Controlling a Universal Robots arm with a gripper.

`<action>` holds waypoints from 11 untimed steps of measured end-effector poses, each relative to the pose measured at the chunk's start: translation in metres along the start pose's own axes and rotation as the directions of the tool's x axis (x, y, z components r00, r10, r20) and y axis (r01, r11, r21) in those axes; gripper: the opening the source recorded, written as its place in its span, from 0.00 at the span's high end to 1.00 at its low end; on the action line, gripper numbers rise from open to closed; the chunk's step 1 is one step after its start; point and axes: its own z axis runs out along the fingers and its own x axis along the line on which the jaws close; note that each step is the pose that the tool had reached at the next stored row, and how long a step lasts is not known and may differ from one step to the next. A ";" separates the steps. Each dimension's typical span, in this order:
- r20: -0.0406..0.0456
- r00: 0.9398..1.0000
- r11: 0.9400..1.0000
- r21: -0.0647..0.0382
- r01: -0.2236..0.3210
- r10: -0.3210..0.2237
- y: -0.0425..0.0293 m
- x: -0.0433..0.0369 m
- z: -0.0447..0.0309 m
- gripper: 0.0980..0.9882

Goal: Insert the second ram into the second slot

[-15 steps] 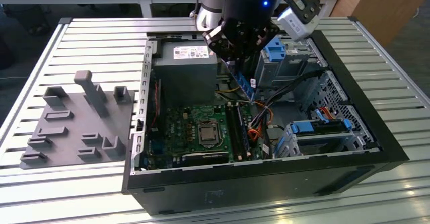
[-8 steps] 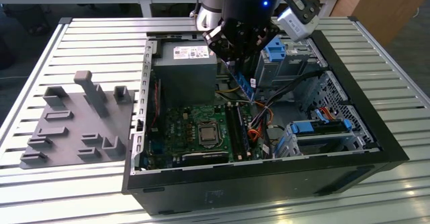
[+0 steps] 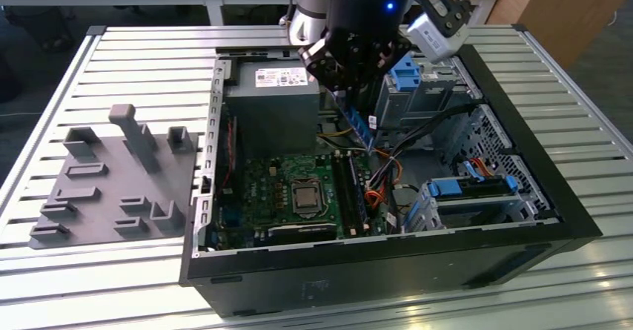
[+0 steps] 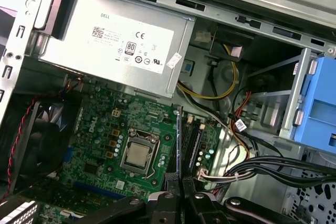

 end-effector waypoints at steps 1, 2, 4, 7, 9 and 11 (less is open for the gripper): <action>0.000 1.000 1.000 0.000 -0.010 0.010 0.0000 0.0000 0.0010 0.96; 0.000 1.000 1.000 0.000 -0.010 0.010 0.0000 0.0000 0.0010 0.96; 0.000 1.000 1.000 0.000 -0.011 0.011 0.0000 0.0000 0.0011 0.96; 0.000 1.000 1.000 0.000 -0.013 0.013 0.0000 0.0000 0.0011 0.96; 0.001 1.000 1.000 0.000 -0.015 0.015 0.0000 0.0000 0.0012 0.96; 0.001 1.000 1.000 0.000 -0.018 0.018 0.0000 0.0000 0.0012 0.96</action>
